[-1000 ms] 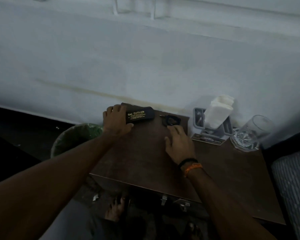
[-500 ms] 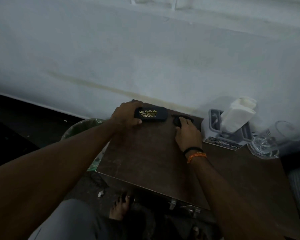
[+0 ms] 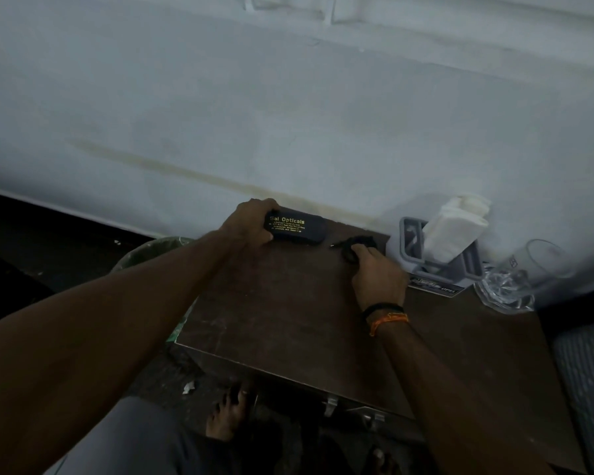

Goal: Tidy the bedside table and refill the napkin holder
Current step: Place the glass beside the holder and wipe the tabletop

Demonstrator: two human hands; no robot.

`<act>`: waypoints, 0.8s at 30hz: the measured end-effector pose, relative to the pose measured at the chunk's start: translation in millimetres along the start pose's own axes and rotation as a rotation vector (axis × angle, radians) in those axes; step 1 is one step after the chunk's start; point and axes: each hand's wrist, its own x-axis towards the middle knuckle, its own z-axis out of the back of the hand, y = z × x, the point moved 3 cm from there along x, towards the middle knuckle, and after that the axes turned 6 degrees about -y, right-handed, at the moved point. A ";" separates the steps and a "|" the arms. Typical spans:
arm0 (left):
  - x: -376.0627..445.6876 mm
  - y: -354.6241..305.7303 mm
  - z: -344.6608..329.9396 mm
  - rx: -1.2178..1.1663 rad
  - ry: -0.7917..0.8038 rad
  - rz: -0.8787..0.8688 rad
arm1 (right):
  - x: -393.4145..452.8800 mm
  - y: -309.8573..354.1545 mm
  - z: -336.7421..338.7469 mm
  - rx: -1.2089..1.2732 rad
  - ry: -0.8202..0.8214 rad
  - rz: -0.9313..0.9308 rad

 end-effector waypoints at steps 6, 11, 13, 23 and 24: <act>4.9 -2.3 -4.0 -0.007 0.004 -0.018 | 0.1 -4.0 -1.0 0.041 -0.010 0.007; 7.2 1.6 -4.8 0.002 0.030 -0.014 | -0.3 -5.5 -0.3 0.049 -0.017 0.017; 6.2 3.4 -5.2 -0.005 0.025 -0.012 | -0.7 -5.9 -0.1 0.040 -0.008 0.019; 5.0 4.4 -7.6 -0.042 0.021 -0.018 | -1.4 -7.7 -0.6 0.042 0.006 0.014; 5.3 4.9 -7.9 -0.046 0.016 -0.025 | -1.4 -8.1 -1.3 0.049 0.008 0.013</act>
